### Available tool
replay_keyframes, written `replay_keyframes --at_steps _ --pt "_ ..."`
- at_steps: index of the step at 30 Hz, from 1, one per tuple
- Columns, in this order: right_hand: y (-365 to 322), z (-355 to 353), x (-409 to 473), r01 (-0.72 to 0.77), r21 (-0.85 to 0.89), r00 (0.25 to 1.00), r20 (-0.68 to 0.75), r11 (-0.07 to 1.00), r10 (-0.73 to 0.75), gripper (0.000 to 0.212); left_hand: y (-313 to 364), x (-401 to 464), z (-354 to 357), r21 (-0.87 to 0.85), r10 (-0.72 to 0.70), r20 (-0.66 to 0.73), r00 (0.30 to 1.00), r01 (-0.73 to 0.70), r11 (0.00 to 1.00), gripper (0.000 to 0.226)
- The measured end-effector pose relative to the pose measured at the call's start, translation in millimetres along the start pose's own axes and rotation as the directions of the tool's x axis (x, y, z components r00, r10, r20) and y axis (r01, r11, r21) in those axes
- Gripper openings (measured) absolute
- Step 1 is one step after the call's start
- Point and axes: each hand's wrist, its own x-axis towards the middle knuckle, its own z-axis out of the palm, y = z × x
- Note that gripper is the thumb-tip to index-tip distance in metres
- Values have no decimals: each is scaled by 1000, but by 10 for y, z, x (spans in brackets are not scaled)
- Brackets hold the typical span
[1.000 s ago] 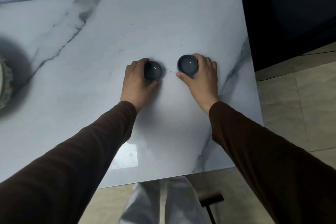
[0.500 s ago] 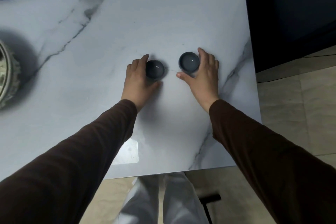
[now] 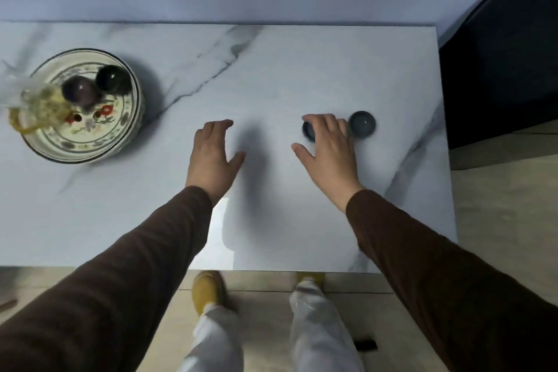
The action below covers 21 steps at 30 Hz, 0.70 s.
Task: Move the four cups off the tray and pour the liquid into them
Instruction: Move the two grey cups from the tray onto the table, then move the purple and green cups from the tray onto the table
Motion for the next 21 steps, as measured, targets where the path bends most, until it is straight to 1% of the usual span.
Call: replay_keyframes --at_steps 3,7,11,16,21 --pt "-465 162 -32 13 -12 999 40 1000 -13 49 -340 -114 -383 -17 -8 -37 999 7 1000 56" --pt "-1138 415 -102 12 26 998 62 1000 -14 48 -835 -242 -883 -33 -16 -62 998 14 999 58" --pt "-1745 687 -112 23 72 997 66 997 -28 48 -1277 -273 -1321 -41 -53 -87 995 50 998 63" --pt "-2138 959 44 34 112 996 76 993 -43 49 -1627 -145 -1545 -77 -155 -121 980 147 986 64" --pt "-2342 1205 385 81 128 990 106 988 -95 50 -1831 63 -1558 -135 -236 -159 959 216 967 65"
